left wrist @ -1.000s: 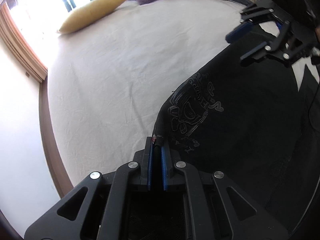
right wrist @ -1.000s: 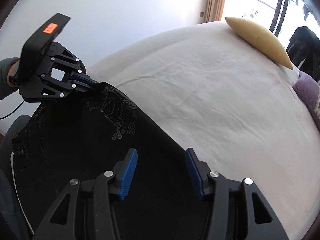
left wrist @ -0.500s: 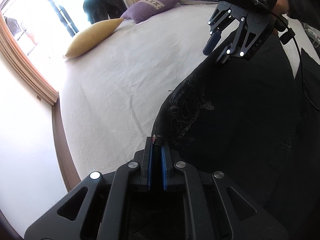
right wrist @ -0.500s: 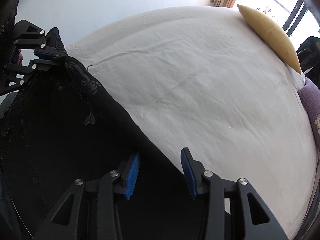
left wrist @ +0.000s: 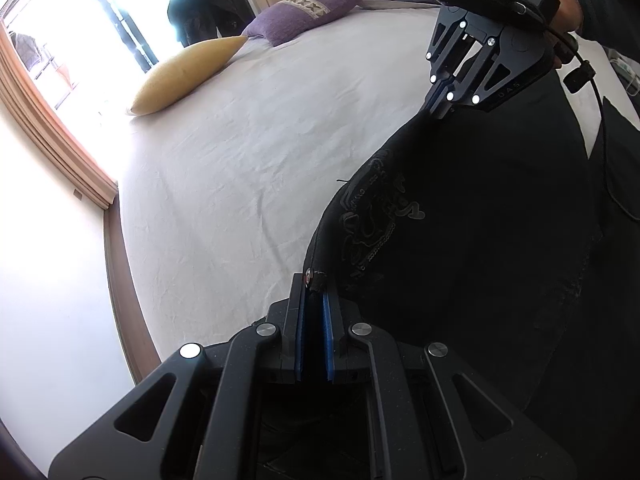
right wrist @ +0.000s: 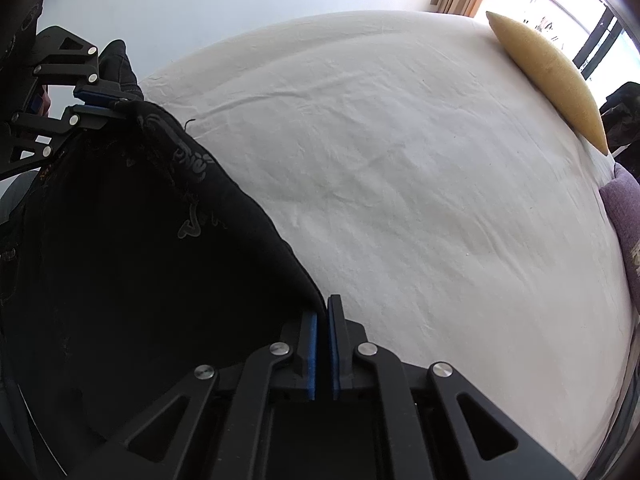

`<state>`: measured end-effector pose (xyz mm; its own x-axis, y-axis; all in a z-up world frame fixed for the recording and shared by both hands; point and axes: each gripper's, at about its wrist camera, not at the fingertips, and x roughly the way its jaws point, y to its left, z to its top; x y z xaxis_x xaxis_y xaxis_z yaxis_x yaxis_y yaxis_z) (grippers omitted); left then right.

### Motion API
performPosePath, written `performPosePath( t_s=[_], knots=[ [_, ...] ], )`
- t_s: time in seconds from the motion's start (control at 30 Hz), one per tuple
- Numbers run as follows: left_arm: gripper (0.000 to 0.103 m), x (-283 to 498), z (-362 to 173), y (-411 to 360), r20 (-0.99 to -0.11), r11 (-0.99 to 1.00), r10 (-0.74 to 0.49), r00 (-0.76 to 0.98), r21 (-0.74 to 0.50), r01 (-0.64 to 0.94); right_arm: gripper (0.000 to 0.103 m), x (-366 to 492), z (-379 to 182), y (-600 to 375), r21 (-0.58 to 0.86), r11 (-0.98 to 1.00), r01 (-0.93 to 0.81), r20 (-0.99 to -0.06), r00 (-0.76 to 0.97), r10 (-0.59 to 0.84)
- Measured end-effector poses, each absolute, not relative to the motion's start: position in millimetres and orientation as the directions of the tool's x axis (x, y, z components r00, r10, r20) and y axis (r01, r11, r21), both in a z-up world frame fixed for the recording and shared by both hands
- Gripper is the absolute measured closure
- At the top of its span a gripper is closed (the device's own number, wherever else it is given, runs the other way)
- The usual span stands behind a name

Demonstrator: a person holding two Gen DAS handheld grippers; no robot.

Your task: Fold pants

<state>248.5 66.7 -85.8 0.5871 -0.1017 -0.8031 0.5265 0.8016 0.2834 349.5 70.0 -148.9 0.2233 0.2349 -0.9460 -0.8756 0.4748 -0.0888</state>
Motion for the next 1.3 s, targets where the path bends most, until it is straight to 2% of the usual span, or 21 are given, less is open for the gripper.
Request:
performPosePath(
  t_s=[0.57,1.07,1.3],
  knots=[
    [0.097,232,-75,61,-0.809,0.807,-0.112,0.577,0.265,0.527,0.099,283,-127,72,-0.106,0.461,-0.881,-0.922,0.261,0.286],
    [0.097,156,-62,44,-0.814,0.751,-0.174,0.554,0.254,0.609,0.099,188,-112,76,-0.081,0.376,-0.923,-0.924,0.211,0.318],
    [0.097,105,-65,42,-0.829,0.684,-0.189,0.527,0.274,0.676,0.099,128,-106,77,-0.145,0.292,-0.945,-0.924,0.235,0.303]
  ],
)
